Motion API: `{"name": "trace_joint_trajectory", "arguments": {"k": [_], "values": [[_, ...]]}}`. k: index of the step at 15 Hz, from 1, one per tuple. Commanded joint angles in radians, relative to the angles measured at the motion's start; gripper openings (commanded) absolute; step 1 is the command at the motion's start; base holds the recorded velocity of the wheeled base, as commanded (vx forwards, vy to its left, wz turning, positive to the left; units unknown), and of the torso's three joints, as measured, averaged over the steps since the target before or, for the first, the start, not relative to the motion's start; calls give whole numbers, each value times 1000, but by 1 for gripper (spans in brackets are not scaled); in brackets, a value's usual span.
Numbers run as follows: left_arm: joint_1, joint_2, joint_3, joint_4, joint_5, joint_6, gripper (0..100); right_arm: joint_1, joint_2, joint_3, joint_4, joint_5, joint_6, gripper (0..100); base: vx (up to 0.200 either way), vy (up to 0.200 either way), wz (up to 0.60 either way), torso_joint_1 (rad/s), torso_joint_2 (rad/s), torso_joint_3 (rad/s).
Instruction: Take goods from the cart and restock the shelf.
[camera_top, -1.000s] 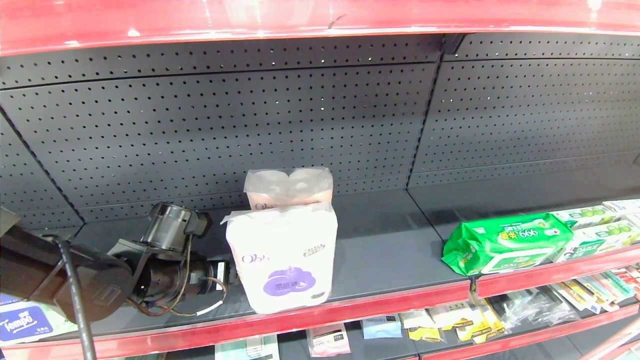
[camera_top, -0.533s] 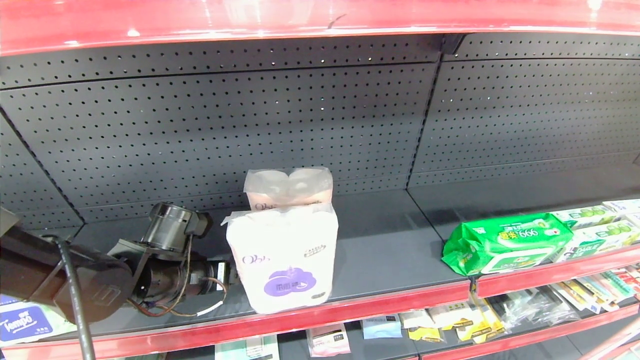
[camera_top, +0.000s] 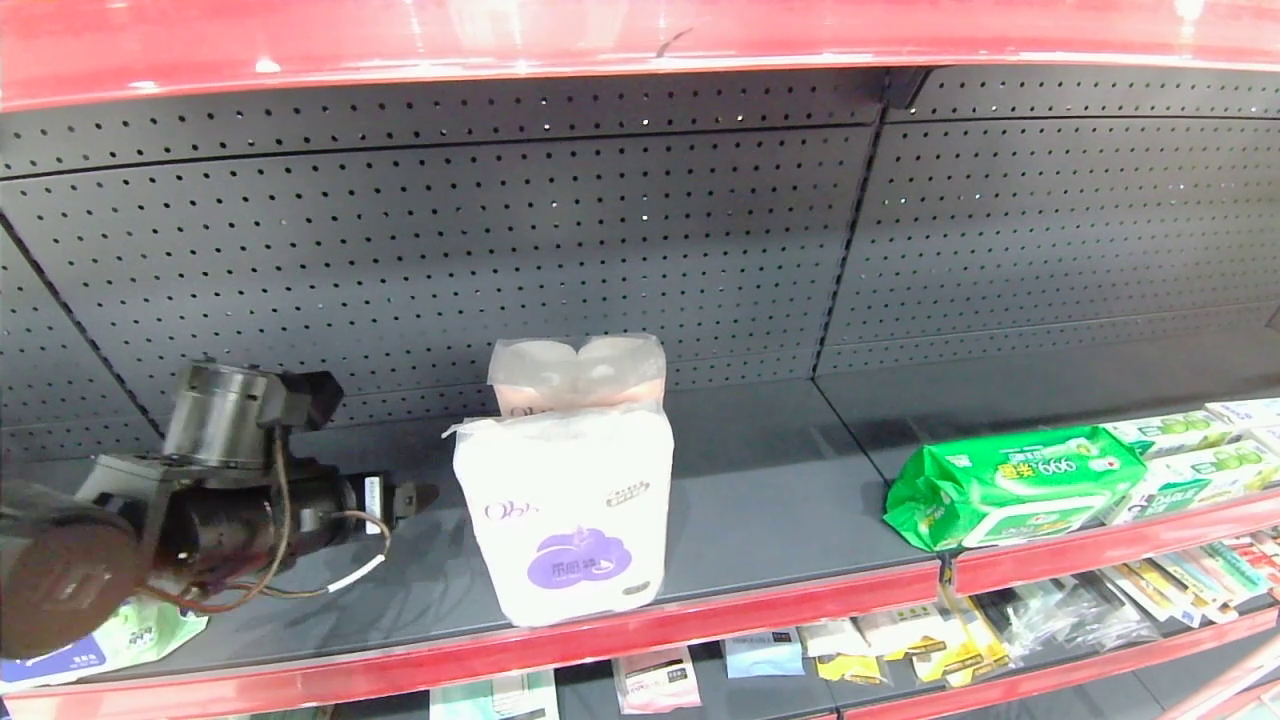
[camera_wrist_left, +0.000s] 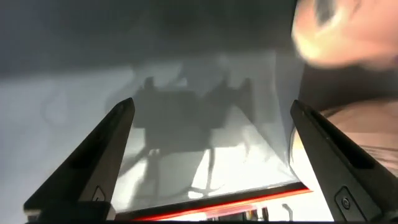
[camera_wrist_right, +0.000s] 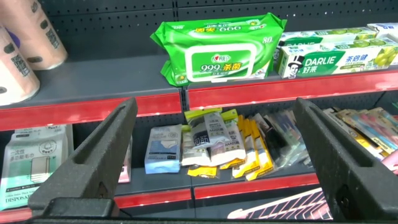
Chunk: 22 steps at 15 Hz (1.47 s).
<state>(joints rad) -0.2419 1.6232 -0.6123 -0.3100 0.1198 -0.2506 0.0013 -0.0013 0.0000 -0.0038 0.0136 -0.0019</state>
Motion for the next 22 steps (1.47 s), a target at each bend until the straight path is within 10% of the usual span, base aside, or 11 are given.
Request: {"name": "trace_joint_trajectory", "arguments": {"k": [1,7,9,12,16,18,22], "values": [[124,-327,88,34,-17,103,100,0,1,0,-1,0,0,100,0,0,0,0,0,0],[421,-865,108,324,-262,152,100,0,1,0,1,0,-1,100,0,0,0,0,0,0],[438,-1069,126,384,-298,129,100,0,1,0,1,0,-1,100,0,0,0,0,0,0],[394,-1428,296,394,-414,208,100,0,1,0,-1,0,-1,100,0,0,0,0,0,0],[418,-1623,442,460,-373,257,100,0,1,0,1,0,0,100,0,0,0,0,0,0],[424,-1623,557,374,-149,260,100,0,1,0,-1,0,-1,100,0,0,0,0,0,0],[426,-1623,562,371,-101,264,100,0,1,0,-1,2,-9,100,0,0,0,0,0,0]]}}
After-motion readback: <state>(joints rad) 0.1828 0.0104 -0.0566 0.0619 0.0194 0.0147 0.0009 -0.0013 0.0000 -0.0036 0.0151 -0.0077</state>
